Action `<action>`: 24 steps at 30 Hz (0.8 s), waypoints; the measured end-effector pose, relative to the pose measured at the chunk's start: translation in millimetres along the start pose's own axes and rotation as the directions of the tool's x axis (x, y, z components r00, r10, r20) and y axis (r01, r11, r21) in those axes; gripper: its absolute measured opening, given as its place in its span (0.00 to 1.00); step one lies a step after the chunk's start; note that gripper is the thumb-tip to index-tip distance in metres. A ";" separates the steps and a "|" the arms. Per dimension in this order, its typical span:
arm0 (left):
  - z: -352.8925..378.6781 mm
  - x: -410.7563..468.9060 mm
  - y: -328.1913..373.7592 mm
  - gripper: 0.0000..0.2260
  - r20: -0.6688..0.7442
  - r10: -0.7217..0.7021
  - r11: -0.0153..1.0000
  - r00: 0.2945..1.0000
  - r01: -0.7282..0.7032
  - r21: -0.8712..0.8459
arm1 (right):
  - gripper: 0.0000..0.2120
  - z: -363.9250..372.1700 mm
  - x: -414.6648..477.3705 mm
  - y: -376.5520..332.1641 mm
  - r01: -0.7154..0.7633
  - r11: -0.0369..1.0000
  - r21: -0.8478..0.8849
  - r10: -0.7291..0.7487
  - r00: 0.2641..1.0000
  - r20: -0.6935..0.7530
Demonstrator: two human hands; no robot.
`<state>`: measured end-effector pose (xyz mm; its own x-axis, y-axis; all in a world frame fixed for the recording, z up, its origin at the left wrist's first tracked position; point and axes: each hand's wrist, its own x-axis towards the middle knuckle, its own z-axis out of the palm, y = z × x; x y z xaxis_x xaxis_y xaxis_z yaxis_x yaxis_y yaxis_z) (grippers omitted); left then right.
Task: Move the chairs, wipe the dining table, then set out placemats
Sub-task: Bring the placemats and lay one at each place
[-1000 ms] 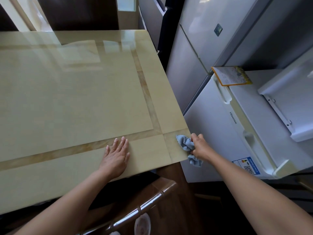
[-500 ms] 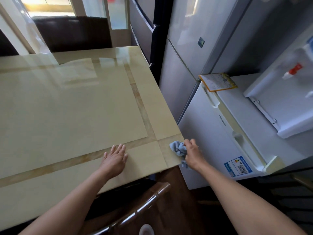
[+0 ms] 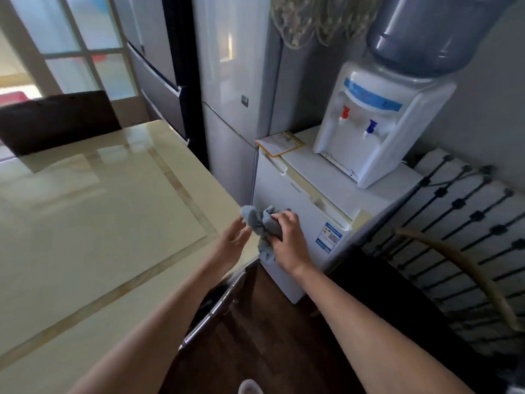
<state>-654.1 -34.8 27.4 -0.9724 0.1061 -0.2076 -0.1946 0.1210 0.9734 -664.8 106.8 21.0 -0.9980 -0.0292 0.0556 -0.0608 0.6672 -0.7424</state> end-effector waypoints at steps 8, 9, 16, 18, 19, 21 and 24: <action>123.5 -53.0 19.6 0.10 0.264 0.011 0.985 0.964 0.035 -0.167 | 0.19 -77.2 -110.7 31.7 -0.199 0.977 -0.077 0.179 0.961 -0.213; 142.7 -60.6 20.7 0.10 0.304 0.009 0.985 0.953 0.044 -0.166 | 0.20 -89.0 -125.7 40.2 -0.239 0.967 -0.090 0.212 0.947 -0.241; 272.6 -120.8 33.7 0.11 0.555 -0.036 0.994 0.831 0.089 -0.069 | 0.21 -178.5 -232.3 91.1 -0.432 0.902 -0.018 0.376 0.805 -0.459; 312.1 -140.1 37.2 0.10 0.616 -0.045 0.995 0.787 0.089 -0.042 | 0.22 -206.3 -263.9 105.5 -0.475 0.880 0.006 0.415 0.762 -0.498; 322.8 -145.5 38.5 0.11 0.629 -0.048 0.995 0.776 0.094 -0.040 | 0.23 -214.8 -272.8 107.8 -0.490 0.872 0.012 0.429 0.751 -0.502; 361.6 -165.6 40.4 0.11 0.680 -0.047 0.996 0.732 0.088 -0.026 | 0.24 -243.0 -302.2 125.4 -0.524 0.852 0.019 0.455 0.721 -0.522; 414.2 -189.4 44.9 0.13 0.727 -0.035 0.996 0.686 0.084 -0.032 | 0.23 -284.2 -330.4 152.1 -0.562 0.827 -0.027 0.458 0.700 -0.547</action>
<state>-425.4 359.4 70.3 -0.5673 0.7857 -0.2466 -0.2801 0.0975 0.9550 -340.0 429.5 79.5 -0.7184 0.6926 0.0642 0.5111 0.5882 -0.6267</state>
